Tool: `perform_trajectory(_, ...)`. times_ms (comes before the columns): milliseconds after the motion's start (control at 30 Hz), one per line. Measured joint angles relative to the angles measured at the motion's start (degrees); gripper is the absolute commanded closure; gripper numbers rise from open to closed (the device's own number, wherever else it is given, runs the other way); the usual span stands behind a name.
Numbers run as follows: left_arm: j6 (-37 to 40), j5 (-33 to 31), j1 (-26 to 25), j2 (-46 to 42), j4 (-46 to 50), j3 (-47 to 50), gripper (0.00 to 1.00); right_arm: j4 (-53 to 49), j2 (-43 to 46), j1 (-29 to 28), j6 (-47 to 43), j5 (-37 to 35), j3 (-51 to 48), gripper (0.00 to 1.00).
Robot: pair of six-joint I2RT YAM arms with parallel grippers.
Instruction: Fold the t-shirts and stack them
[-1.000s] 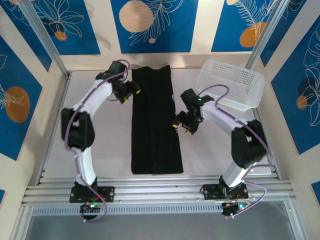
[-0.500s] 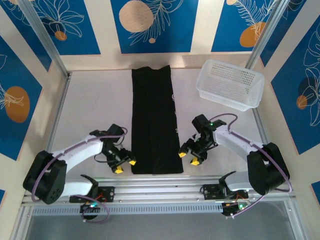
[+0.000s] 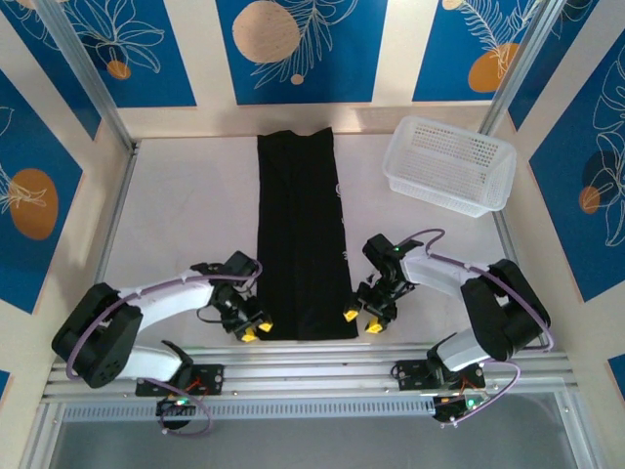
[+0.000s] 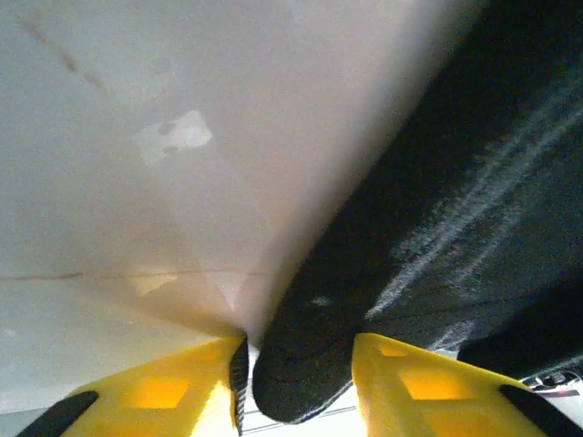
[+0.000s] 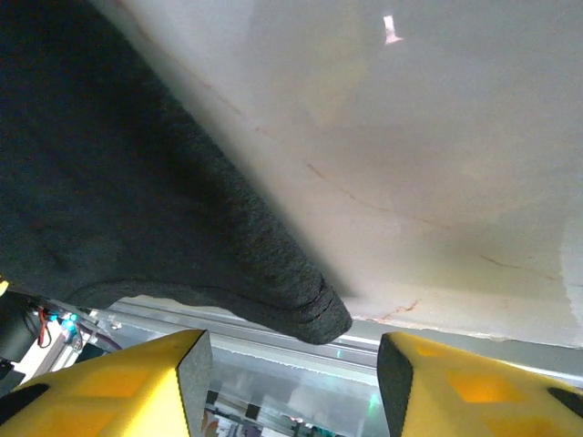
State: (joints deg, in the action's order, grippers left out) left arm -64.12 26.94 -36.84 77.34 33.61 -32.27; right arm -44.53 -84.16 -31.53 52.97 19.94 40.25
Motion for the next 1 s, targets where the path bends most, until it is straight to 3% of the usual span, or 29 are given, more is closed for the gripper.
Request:
perform_trajectory(233,-1.64,-0.2,-0.17,1.29,0.31,-0.28,0.72,2.36,-1.6,-3.32,1.88,0.07,-1.57,0.5)
perform_trajectory(367,-2.27,-0.17,-0.42,1.95,0.28,-0.61,0.69,3.58,-2.67,-4.33,3.23,0.0,-2.16,0.57)
perform_trajectory(500,-3.39,-0.15,-0.63,3.13,0.28,-1.27,0.69,4.13,-3.15,-4.48,4.72,0.0,-2.1,0.71)
perform_trajectory(733,-4.59,1.05,-1.27,4.63,-0.2,-2.67,1.0,6.45,-4.98,-5.97,7.17,-0.17,-0.13,0.94)
perform_trajectory(833,-4.59,0.98,-1.9,4.15,-1.07,-2.64,1.0,6.25,-4.9,-6.51,7.65,-0.42,0.15,1.0)
perform_trajectory(1000,-3.89,-0.31,-2.73,1.42,-1.42,-1.4,1.0,4.57,-3.91,-7.69,7.72,-1.03,0.26,1.0)
